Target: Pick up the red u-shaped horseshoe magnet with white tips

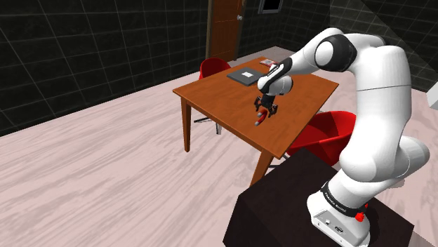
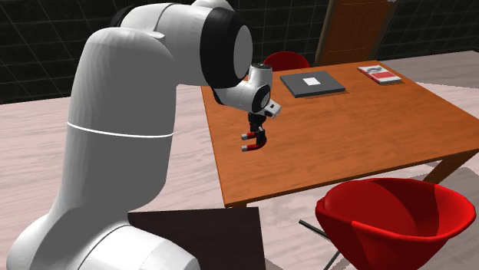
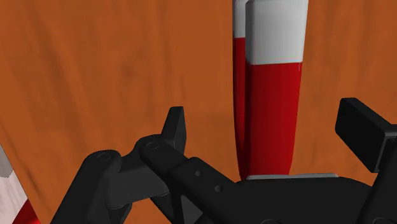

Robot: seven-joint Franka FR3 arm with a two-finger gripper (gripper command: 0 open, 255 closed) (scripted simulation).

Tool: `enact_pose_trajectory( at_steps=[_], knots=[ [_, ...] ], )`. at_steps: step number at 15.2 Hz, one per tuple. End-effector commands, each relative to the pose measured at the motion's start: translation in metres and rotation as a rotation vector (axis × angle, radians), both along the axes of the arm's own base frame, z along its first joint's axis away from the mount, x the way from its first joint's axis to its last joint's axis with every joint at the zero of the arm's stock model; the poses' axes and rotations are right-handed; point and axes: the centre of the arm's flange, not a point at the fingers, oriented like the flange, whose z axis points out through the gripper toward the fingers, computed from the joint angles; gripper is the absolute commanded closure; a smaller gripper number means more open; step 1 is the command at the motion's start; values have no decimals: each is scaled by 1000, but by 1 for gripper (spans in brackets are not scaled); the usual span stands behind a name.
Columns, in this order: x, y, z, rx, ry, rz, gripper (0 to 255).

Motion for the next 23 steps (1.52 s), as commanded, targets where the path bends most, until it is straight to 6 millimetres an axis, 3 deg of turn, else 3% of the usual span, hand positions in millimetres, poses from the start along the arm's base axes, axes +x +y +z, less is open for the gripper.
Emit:
enact_pose_trajectory(
  at_steps=[1,10,23],
  knots=[
    [0,0,-2,0,0,0,255],
    [0,0,-2,0,0,0,255],
    [0,0,67,0,0,0,255]
  ],
)
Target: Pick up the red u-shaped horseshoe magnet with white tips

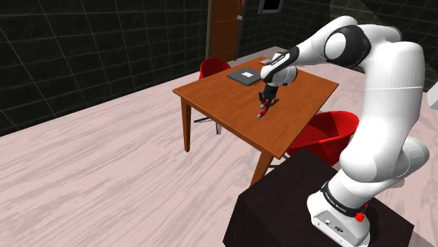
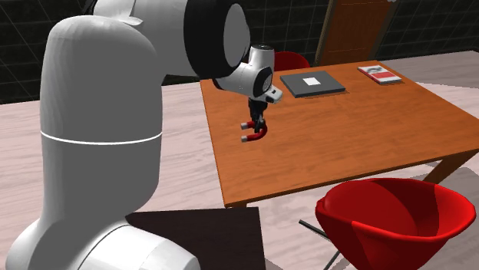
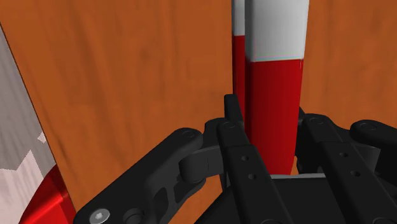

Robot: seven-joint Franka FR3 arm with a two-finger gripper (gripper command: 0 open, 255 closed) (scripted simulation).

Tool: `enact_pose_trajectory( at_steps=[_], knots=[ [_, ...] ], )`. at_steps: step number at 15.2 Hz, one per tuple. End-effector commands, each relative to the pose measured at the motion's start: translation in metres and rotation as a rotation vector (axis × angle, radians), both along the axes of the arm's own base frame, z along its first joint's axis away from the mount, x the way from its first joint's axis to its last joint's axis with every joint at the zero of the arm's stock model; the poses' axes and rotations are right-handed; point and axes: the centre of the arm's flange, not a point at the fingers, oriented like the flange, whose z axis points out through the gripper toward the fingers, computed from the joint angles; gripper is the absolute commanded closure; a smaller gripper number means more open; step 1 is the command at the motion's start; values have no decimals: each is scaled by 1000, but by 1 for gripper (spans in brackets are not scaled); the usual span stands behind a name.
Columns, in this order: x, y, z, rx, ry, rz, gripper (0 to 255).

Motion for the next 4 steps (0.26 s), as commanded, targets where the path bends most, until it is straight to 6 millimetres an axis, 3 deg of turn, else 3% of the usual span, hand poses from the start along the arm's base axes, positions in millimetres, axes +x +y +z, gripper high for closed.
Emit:
enact_pose_trajectory(
  at_steps=[1,4],
  knots=[
    [-1,0,11,0,0,0,255],
    [-1,0,17,0,0,0,255]
  ],
)
